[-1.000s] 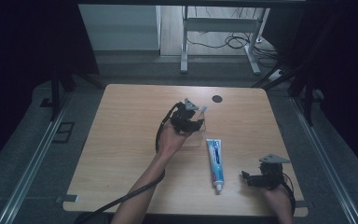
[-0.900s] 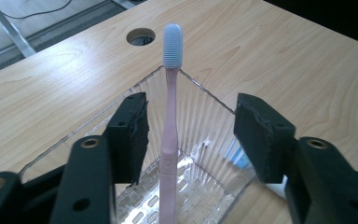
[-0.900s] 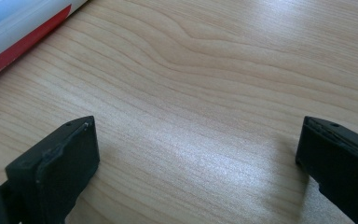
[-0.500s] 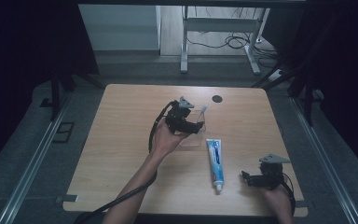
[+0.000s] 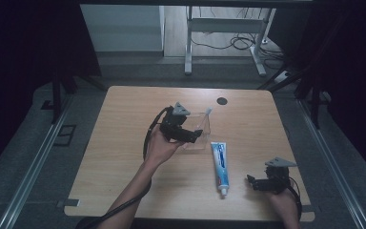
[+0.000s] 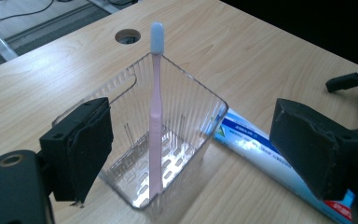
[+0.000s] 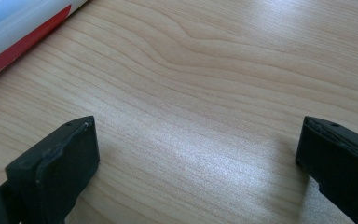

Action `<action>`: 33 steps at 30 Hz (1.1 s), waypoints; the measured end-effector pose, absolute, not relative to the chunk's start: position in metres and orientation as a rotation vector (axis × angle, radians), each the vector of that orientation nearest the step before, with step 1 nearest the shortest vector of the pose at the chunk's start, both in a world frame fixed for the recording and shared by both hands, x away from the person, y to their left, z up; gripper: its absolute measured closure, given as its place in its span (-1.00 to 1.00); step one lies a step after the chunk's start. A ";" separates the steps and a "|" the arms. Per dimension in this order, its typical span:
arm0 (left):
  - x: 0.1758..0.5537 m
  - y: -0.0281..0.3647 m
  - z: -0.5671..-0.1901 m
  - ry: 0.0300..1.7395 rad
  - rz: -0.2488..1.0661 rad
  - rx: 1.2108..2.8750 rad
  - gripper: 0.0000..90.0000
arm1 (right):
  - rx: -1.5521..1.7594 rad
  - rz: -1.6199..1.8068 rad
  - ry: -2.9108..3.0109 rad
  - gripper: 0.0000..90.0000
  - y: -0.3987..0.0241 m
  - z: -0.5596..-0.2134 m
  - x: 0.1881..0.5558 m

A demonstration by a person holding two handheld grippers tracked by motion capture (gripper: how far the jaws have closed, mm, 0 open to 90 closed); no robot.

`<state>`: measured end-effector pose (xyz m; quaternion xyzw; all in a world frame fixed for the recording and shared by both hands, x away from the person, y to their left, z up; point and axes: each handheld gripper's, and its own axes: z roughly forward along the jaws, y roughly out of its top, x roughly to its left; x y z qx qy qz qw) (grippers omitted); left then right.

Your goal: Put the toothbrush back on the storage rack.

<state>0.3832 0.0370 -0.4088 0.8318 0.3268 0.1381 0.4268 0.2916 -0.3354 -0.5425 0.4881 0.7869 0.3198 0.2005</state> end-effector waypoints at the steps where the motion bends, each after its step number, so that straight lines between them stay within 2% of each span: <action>1: 0.381 0.041 -0.410 0.814 0.352 2.083 -0.70 | 1.362 0.894 2.199 -1.00 -0.336 -0.542 0.292; 33: 0.351 0.086 -0.431 0.849 0.378 2.059 -0.72 | 1.364 0.894 2.199 -1.00 -0.335 -0.542 0.292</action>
